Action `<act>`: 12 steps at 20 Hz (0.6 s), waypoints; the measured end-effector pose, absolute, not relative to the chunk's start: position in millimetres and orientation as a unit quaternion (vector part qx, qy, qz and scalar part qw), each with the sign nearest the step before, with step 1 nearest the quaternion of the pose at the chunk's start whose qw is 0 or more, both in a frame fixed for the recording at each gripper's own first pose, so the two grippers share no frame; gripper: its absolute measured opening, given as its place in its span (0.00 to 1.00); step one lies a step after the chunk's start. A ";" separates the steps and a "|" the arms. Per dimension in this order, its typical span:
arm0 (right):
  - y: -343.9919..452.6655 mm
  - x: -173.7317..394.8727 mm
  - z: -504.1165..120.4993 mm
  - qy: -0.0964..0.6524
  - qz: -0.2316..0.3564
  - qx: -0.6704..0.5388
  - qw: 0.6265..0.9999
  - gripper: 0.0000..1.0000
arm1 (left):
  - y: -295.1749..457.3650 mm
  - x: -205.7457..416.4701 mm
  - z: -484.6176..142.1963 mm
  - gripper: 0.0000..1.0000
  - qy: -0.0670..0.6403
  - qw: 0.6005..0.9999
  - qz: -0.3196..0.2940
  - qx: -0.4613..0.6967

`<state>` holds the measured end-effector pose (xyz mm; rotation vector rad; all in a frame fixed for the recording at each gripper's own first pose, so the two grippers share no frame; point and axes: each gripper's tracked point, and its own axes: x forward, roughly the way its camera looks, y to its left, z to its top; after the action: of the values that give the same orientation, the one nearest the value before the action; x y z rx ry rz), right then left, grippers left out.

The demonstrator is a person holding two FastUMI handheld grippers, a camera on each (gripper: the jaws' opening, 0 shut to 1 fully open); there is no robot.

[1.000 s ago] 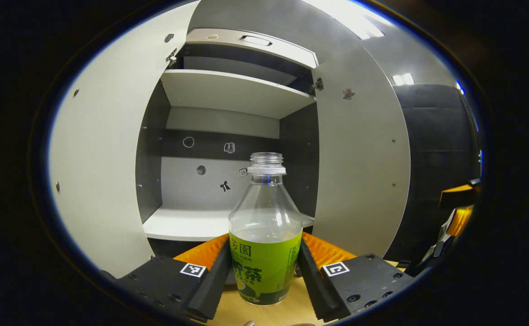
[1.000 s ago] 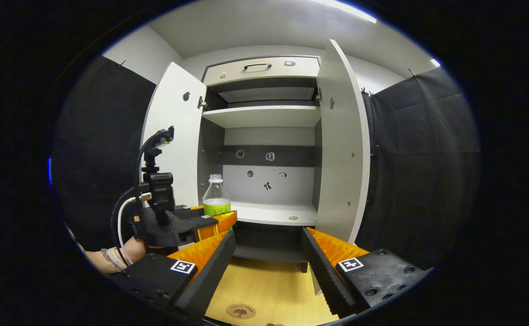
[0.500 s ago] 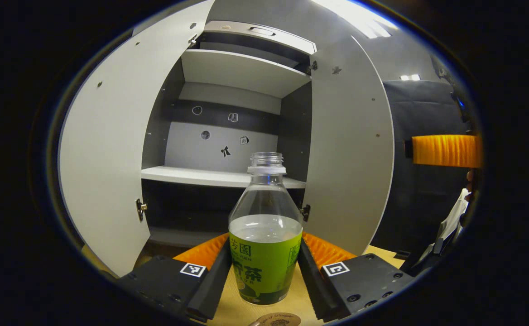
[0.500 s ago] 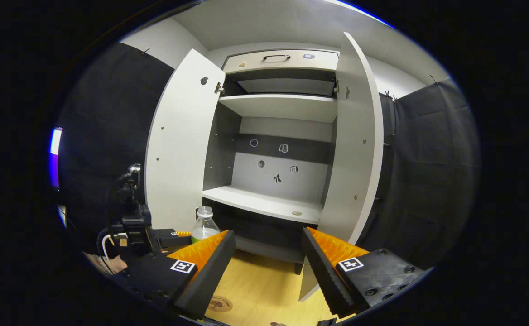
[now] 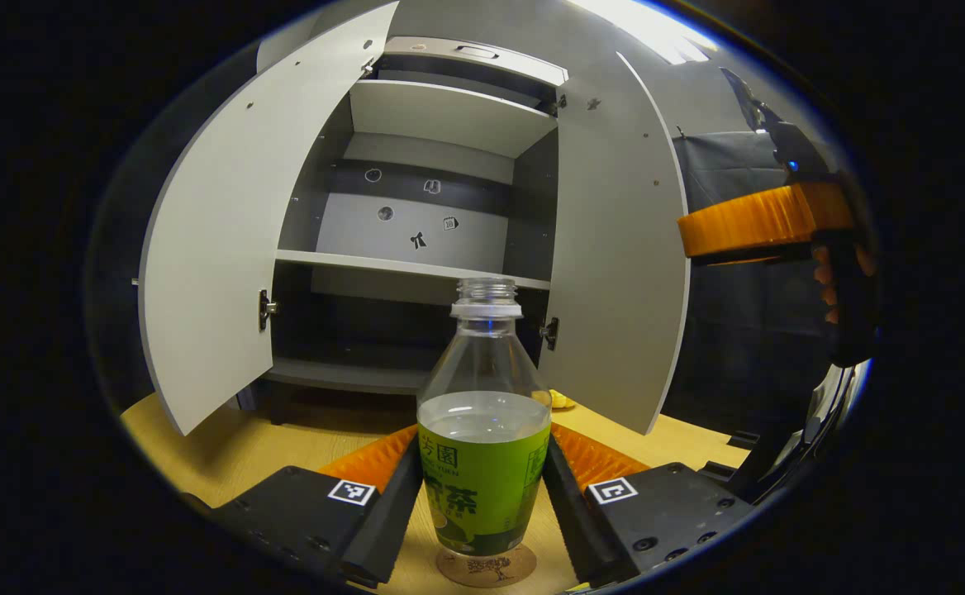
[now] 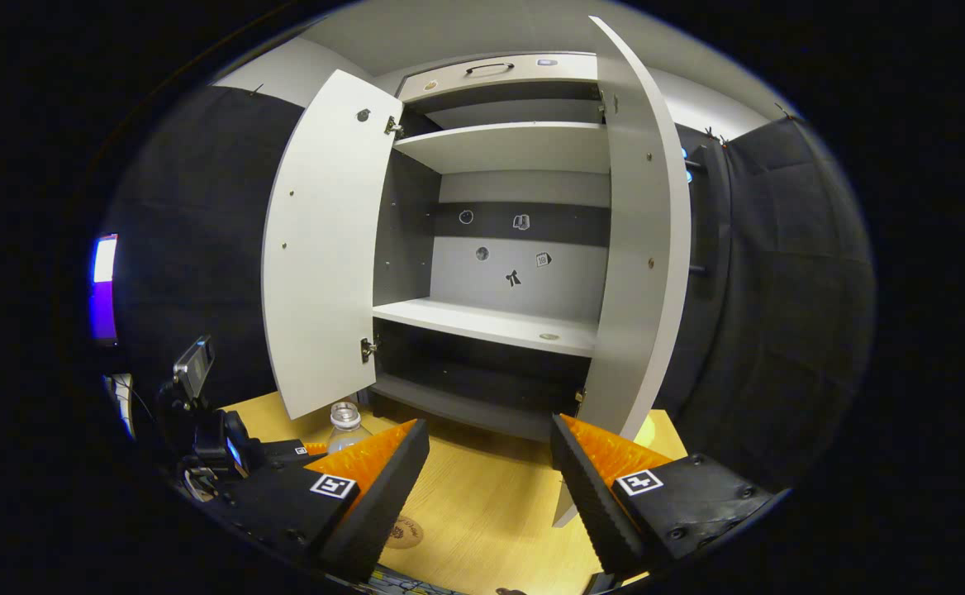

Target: Grasp the bottle in the cabinet with the left hand and place it on the coaster, then close the right door with the right hand and the left door with the left hand.

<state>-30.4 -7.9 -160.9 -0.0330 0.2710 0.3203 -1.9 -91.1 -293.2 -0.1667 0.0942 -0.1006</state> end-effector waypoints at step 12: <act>7.9 -64.9 -233.2 0.201 0.197 -0.015 0.959 0.99 | -110.9 -6.4 -348.3 0.79 0.051 0.996 -0.041 -0.061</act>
<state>-64.9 7.9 -233.2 -0.0308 0.4082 0.4002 -6.4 -110.9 -348.3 -0.1219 0.1030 -0.0831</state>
